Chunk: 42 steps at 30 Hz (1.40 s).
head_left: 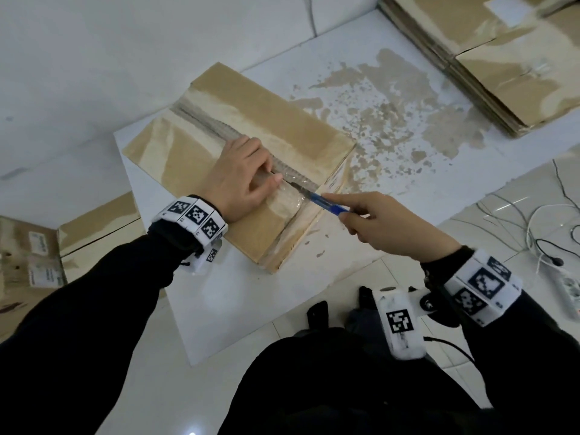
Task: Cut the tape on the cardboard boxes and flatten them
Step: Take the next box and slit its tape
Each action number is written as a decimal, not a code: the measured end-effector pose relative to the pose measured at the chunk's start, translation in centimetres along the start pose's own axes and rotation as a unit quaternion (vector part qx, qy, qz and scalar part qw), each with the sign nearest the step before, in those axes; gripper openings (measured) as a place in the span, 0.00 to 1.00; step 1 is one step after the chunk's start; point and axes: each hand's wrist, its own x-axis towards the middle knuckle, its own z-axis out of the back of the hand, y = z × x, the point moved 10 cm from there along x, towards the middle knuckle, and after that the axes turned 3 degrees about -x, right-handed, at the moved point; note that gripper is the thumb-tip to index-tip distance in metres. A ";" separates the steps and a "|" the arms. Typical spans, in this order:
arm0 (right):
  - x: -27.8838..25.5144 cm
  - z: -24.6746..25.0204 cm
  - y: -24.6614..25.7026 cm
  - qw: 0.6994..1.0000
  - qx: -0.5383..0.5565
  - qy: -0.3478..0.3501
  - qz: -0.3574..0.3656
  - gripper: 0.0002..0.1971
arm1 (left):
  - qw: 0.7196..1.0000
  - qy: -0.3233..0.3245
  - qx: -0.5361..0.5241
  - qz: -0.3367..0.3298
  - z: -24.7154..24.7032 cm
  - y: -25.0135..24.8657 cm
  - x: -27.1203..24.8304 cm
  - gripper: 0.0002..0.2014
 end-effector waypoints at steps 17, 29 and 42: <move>-2.3 -1.6 -0.5 0.993 0.084 0.084 0.001 0.21 | 0.999 -0.038 0.007 -0.014 1.3 -1.2 0.4 0.17; -1.4 0.3 0.3 0.968 -0.195 -0.040 0.154 0.22 | 0.824 0.099 -0.306 0.467 -1.7 1.2 -2.8 0.13; -1.8 2.3 2.0 0.899 -0.362 -0.061 0.240 0.32 | 0.686 -0.181 -0.347 0.613 -3.8 1.1 -3.7 0.16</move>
